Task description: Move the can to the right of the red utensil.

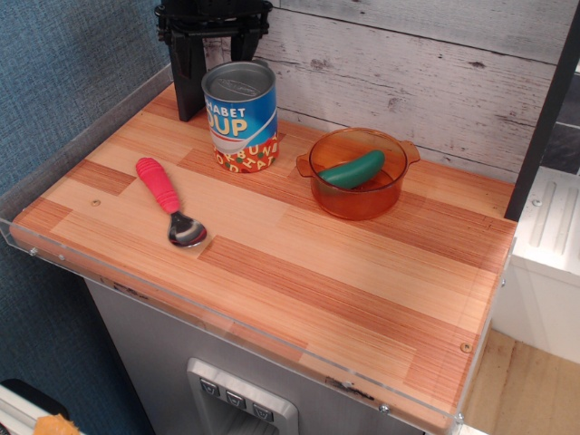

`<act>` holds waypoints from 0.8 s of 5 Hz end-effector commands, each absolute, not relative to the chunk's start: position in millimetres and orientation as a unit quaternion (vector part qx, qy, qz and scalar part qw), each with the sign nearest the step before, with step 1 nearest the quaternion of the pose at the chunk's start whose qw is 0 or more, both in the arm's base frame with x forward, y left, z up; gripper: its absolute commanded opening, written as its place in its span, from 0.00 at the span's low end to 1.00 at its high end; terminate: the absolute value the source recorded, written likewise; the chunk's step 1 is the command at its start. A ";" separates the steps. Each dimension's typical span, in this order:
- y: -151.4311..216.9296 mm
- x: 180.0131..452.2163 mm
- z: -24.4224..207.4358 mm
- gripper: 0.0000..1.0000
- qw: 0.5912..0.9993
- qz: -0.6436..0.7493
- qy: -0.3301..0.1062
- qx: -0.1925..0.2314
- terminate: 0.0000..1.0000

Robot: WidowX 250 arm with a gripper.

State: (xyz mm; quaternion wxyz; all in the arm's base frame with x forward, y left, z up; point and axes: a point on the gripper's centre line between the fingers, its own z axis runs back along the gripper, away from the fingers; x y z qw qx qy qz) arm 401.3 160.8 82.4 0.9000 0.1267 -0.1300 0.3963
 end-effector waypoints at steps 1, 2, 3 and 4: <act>155.4 381.6 108.4 1.00 0.911 0.363 -0.154 0.123 0.00; 144.4 376.4 111.6 1.00 0.911 0.361 -0.151 0.131 0.00; 140.5 367.2 111.8 1.00 0.913 0.352 -0.152 0.141 0.00; 138.9 357.3 109.5 1.00 0.913 0.353 -0.144 0.143 0.00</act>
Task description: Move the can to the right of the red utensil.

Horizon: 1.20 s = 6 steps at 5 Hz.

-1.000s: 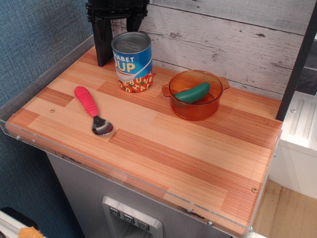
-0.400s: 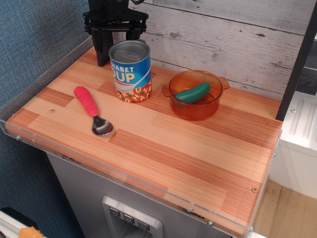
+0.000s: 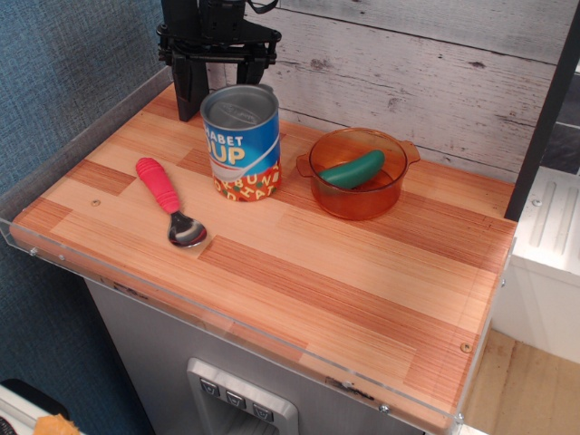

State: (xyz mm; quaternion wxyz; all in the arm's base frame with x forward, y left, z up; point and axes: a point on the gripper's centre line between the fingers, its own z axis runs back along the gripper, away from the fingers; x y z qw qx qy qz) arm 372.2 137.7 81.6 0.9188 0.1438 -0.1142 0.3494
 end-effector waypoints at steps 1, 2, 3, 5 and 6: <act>132.4 349.0 109.9 1.00 0.915 0.346 -0.143 0.150 0.00; 132.5 344.6 108.7 1.00 0.915 0.349 -0.140 0.147 0.00; 125.1 340.6 108.0 1.00 0.917 0.346 -0.139 0.144 0.00; 110.5 328.0 103.9 1.00 0.919 0.342 -0.133 0.142 0.00; 99.7 321.2 103.4 1.00 0.918 0.344 -0.133 0.147 0.00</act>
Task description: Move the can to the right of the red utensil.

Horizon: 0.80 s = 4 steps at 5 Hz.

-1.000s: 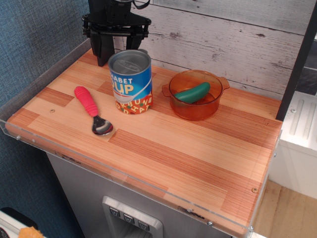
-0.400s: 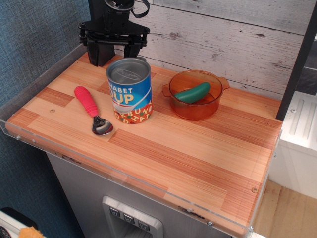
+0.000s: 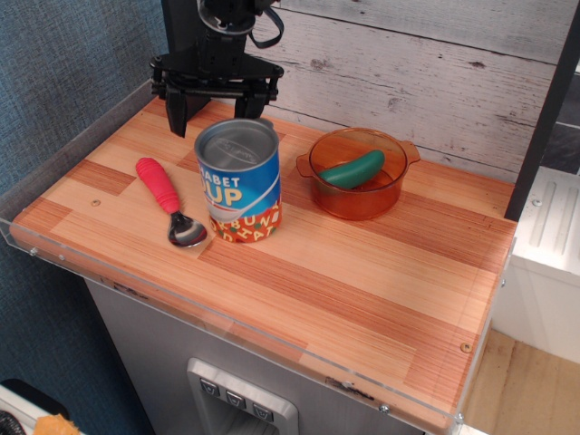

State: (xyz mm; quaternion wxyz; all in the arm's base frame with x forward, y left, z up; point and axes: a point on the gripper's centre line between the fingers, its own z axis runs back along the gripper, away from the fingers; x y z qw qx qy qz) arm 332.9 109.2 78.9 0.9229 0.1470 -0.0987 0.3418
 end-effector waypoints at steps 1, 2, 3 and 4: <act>89.3 310.4 101.6 1.00 0.919 0.342 -0.135 0.143 0.00; 80.6 304.1 101.7 1.00 0.920 0.340 -0.136 0.137 0.00; 72.0 296.1 100.3 1.00 0.920 0.347 -0.138 0.117 0.00; 66.0 288.9 100.1 1.00 0.918 0.356 -0.136 0.107 0.00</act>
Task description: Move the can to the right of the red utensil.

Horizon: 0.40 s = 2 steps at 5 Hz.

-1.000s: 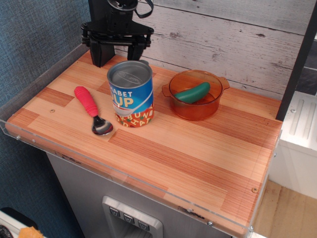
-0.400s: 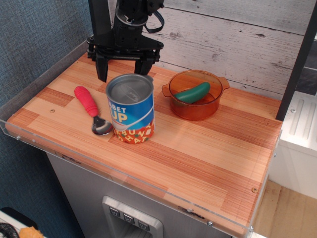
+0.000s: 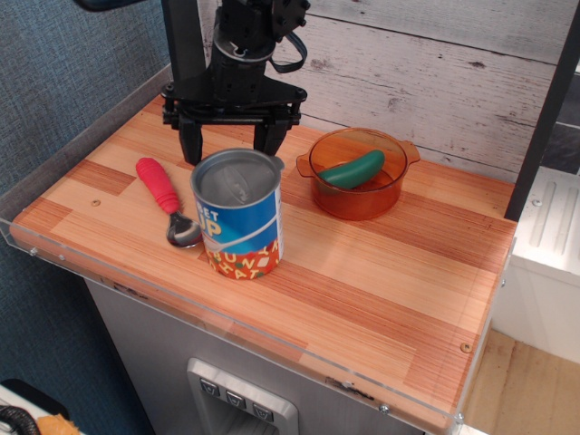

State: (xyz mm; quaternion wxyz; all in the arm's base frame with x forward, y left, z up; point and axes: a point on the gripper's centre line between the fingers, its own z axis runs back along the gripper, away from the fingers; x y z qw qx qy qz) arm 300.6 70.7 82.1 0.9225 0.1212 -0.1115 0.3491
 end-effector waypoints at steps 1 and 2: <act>58.9 282.0 98.0 1.00 0.919 0.356 -0.132 0.102 0.00; 52.6 276.3 98.0 1.00 0.921 0.353 -0.131 0.096 0.00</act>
